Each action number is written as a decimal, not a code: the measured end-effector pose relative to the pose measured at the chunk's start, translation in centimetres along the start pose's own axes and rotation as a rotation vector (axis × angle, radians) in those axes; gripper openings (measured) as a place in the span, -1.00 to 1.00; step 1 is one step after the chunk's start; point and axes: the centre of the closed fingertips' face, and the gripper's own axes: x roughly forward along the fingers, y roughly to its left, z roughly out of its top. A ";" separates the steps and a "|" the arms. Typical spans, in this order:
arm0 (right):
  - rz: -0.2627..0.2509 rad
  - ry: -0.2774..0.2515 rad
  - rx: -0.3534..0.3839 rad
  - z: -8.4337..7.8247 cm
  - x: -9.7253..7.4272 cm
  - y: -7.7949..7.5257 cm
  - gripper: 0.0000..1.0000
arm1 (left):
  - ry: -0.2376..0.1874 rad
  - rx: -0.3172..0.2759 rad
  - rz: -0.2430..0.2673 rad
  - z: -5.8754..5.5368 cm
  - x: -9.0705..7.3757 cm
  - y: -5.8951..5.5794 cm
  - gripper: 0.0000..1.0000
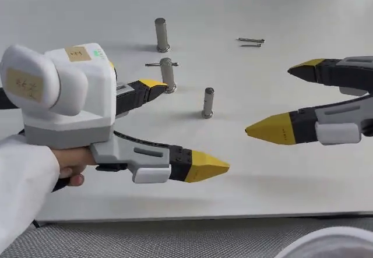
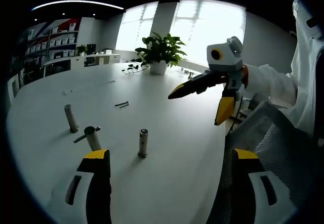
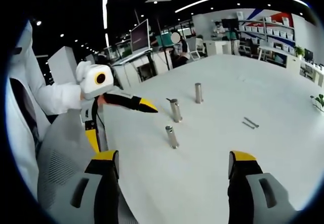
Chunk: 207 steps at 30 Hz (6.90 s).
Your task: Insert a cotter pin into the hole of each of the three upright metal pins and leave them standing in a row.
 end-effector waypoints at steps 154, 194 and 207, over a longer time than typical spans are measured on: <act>-0.074 0.014 -0.809 6.9 2.7 0.1 -1.00 | -0.068 -0.408 -0.063 9.4 2.7 2.4 -0.88; 0.005 -0.029 -0.619 6.1 2.4 0.6 -0.84 | -0.043 -0.317 -0.071 8.7 1.4 2.0 -1.00; 0.205 -0.093 -0.242 4.8 2.1 1.8 -0.85 | -0.040 -0.077 -0.125 8.5 0.7 0.8 -1.00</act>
